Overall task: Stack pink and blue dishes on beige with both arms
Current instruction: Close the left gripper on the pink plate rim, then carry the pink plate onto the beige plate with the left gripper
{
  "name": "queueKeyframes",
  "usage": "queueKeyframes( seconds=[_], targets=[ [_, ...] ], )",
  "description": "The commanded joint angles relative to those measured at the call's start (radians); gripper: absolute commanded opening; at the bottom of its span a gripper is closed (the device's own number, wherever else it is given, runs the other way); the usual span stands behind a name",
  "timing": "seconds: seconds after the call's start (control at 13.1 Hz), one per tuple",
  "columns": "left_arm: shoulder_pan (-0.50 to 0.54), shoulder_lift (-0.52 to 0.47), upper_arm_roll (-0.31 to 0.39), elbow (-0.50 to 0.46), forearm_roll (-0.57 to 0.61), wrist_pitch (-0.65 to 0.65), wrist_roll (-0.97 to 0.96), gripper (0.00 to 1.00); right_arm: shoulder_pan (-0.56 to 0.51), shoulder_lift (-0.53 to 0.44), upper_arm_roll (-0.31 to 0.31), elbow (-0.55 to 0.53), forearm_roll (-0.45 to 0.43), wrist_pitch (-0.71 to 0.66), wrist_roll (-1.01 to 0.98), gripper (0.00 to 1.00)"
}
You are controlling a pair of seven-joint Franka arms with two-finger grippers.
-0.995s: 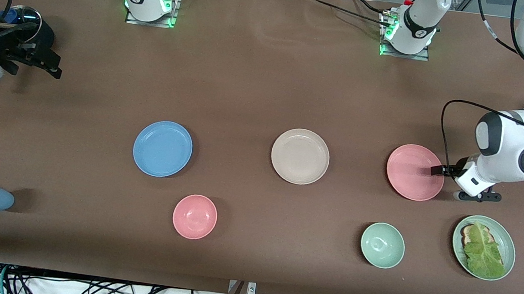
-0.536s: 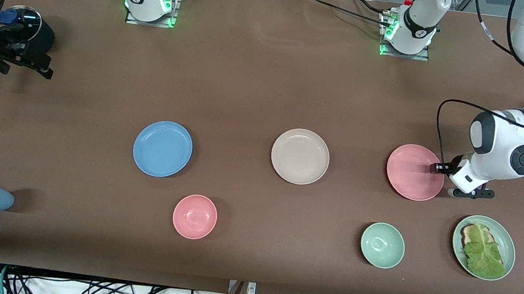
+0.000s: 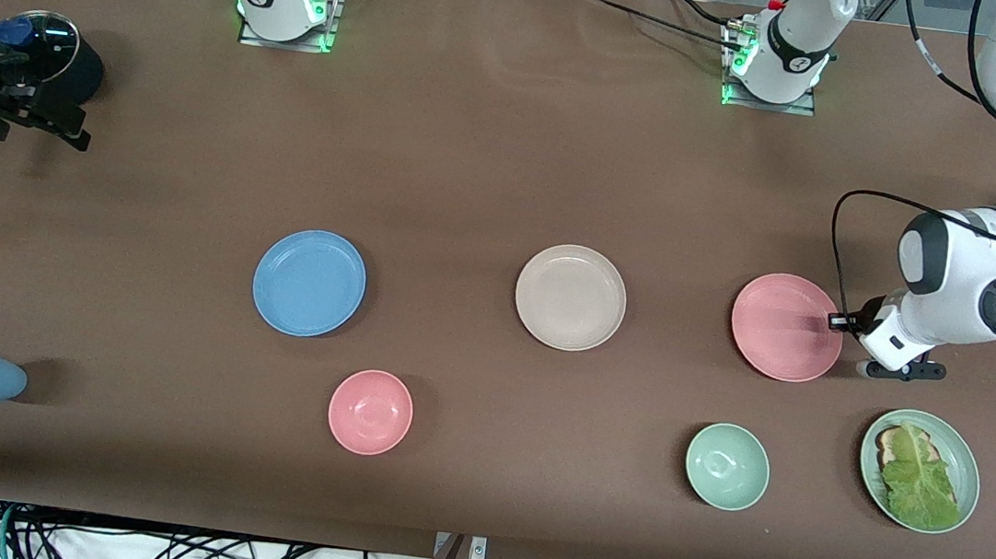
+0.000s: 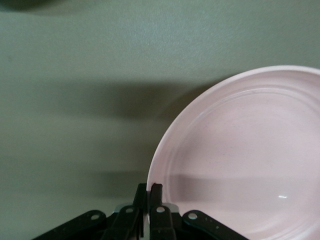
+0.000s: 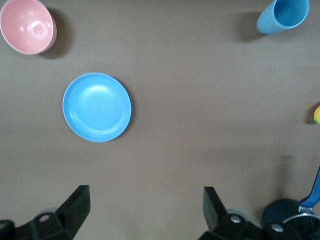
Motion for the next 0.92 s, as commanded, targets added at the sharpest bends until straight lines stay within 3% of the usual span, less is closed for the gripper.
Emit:
queueKeyframes(
  seconds=[0.0,0.15,0.54,0.84],
  targets=[
    [-0.002,-0.006,-0.007,0.176,-0.058,-0.238,-0.032,0.0,0.015,0.001,0.014,0.009,0.005,-0.03,-0.006,1.0],
    [-0.008,-0.014,-0.039,0.272,-0.097,-0.356,-0.115,0.0,0.015,0.001,0.014,0.015,0.004,-0.026,-0.016,1.0],
    [-0.016,-0.002,-0.275,0.323,-0.126,-0.358,-0.463,0.0,0.027,0.001,0.017,0.009,0.004,-0.031,-0.004,1.0],
    [-0.178,0.046,-0.294,0.33,-0.114,-0.343,-0.594,0.0,0.032,0.017,0.017,-0.016,0.011,-0.004,-0.001,1.0]
  ],
)
